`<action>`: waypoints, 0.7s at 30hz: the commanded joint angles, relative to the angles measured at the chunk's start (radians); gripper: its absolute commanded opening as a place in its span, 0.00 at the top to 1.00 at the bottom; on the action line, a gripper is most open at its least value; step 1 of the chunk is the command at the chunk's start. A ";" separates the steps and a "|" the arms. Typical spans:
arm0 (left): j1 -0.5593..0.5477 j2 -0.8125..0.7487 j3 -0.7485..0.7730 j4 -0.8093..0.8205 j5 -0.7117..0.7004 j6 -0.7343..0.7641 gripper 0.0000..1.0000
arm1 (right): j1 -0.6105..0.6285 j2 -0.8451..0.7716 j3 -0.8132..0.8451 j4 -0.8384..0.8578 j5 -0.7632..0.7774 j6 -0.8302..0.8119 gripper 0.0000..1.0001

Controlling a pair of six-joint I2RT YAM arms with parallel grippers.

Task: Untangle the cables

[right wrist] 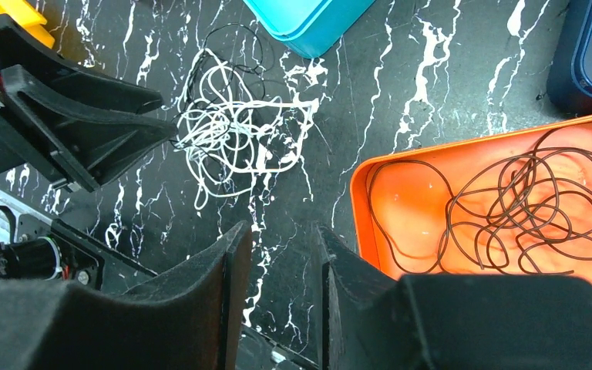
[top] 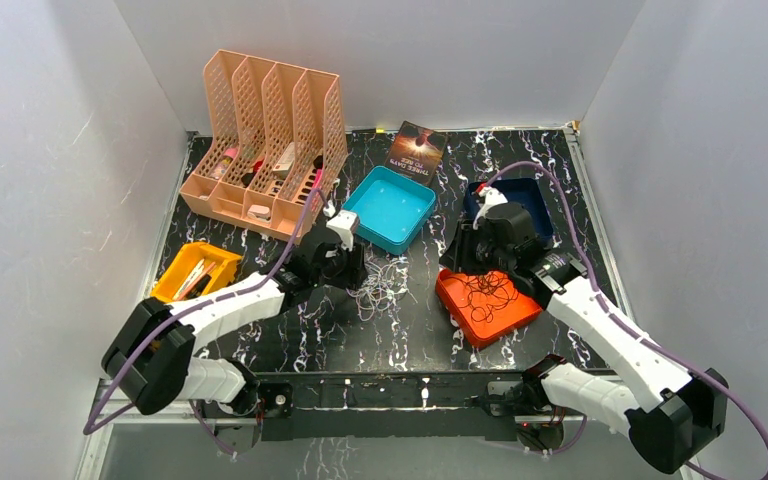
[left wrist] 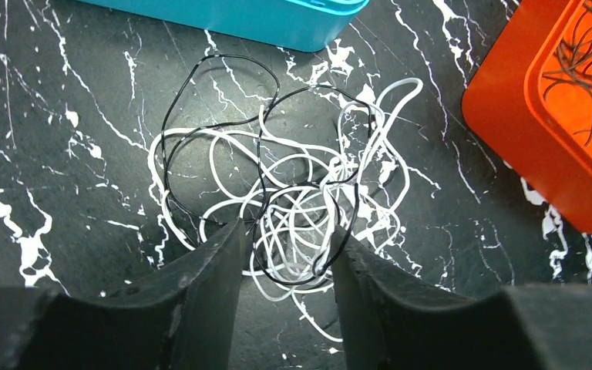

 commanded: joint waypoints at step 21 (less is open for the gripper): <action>0.003 -0.218 0.247 -0.221 -0.035 0.073 1.00 | -0.003 -0.169 -0.389 0.997 -0.167 -0.036 0.39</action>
